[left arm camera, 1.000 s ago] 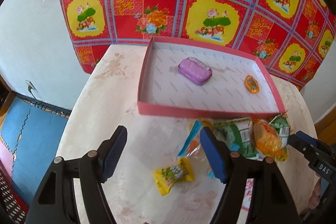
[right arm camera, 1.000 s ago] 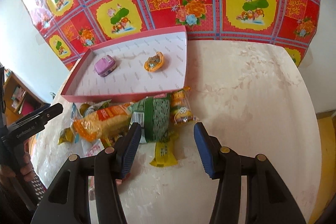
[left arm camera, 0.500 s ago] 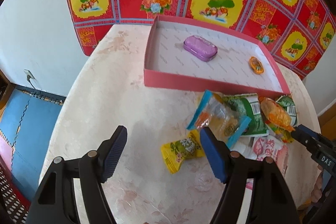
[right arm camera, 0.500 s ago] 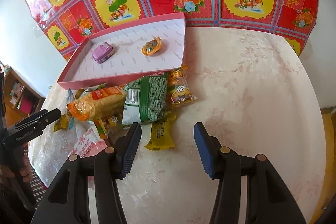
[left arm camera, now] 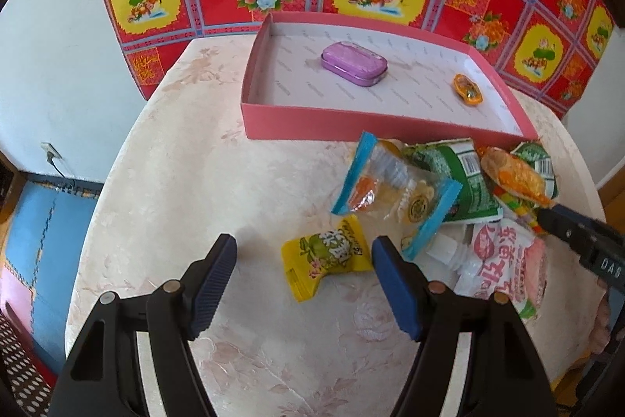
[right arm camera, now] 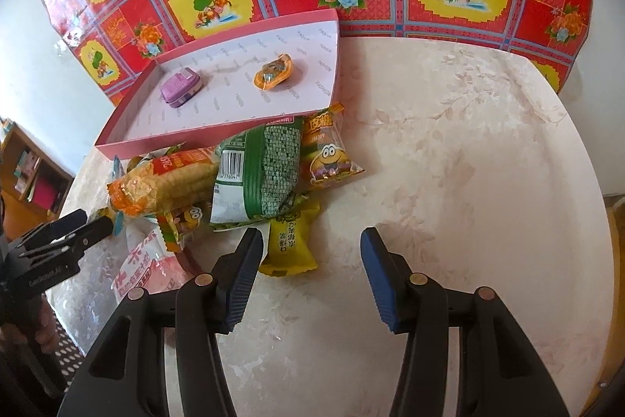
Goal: Organize snacks
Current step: 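Withdraw both tools back toward the remaining snacks, then grasp the yellow candy packet with the left tool while the right tool grasps another yellow packet, then lift both yellow packets and carry them into the pink tray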
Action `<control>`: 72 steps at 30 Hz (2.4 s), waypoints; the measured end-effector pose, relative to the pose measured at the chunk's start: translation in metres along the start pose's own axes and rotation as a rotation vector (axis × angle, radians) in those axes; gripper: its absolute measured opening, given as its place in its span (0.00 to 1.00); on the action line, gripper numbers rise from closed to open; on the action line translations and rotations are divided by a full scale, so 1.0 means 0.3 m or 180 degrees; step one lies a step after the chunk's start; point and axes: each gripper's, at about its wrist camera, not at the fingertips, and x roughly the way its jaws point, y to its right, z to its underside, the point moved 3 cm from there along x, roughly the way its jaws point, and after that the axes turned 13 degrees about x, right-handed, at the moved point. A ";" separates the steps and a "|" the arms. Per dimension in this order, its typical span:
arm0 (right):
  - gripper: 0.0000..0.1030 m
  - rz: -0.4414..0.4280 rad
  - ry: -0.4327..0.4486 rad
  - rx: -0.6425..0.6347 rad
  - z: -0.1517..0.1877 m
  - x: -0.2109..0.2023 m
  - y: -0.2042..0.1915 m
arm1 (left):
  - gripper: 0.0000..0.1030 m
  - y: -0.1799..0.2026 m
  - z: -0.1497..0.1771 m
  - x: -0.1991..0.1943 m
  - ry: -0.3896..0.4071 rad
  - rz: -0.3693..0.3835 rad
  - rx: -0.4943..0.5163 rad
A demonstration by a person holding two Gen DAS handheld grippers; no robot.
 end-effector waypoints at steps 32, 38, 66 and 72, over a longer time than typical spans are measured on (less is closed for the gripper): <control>0.28 0.0059 0.0179 -0.0206 0.069 -0.027 -0.016 | 0.41 0.023 0.014 -0.009 0.0212 -0.0003 0.0127; 0.28 0.0051 0.0174 -0.0205 0.088 -0.043 -0.010 | 0.35 0.027 0.023 -0.020 0.0252 0.0103 0.0124; 0.27 -0.0098 0.0598 -0.0203 0.005 -0.260 -0.039 | 0.34 0.025 -0.057 -0.186 0.0660 0.0096 0.0187; 0.27 -0.0086 0.0751 -0.0342 -0.060 -0.303 -0.076 | 0.34 0.002 -0.127 -0.205 0.0742 0.0041 0.0197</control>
